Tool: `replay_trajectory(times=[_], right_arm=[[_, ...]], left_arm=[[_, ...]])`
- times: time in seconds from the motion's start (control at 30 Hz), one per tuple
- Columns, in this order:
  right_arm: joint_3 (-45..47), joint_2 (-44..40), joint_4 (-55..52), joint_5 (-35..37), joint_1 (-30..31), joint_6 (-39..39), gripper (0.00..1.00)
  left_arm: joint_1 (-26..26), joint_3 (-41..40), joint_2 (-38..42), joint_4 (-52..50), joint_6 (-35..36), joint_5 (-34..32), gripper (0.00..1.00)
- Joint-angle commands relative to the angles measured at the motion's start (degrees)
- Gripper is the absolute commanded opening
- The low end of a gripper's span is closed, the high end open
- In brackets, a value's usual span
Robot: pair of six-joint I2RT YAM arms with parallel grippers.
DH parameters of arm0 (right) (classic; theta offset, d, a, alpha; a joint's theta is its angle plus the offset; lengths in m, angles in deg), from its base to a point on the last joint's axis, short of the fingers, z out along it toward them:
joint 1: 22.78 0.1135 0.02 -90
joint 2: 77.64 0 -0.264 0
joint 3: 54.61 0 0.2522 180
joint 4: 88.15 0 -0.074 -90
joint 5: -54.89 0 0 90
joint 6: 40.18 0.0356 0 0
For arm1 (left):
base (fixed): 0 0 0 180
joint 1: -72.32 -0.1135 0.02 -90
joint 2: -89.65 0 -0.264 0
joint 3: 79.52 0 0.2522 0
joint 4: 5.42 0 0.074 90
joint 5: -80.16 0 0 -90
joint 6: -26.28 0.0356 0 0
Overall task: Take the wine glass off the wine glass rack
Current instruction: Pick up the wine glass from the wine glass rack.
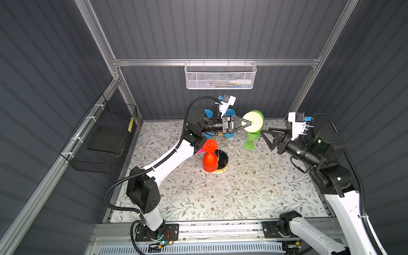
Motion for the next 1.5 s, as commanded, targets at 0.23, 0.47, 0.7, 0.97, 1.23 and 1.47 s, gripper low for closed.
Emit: replay_trajectory(times=[0.23,0.47,0.7,0.97,1.23,1.47], right_arm=[[15.15,-6.73,20.72,7.57,0.13,-21.14,0.86],[15.88,-2.37,26.47,2.83,0.47,-27.29,0.93],[16.42,1.75,30.27,0.37,0.57,-30.48,0.95],[14.72,6.6,32.0,-0.6,0.59,-31.55,0.96],[12.64,10.77,34.65,0.83,0.66,-31.47,0.97],[10.83,14.2,35.78,-0.24,1.23,-30.78,0.97]], left_arm=[[-0.19,6.66,0.47,-13.57,2.88,-0.98,0.0],[-0.28,8.84,0.72,-20.88,6.11,-1.28,0.0],[-0.28,10.41,-0.1,-22.57,6.3,-0.41,0.0],[-0.28,11.4,-0.22,-24.04,6.5,0.91,0.0],[-0.29,11.79,-0.77,-23.96,5.92,1.3,0.0],[-0.28,12.12,-1.15,-22.99,4.6,1.95,0.0]])
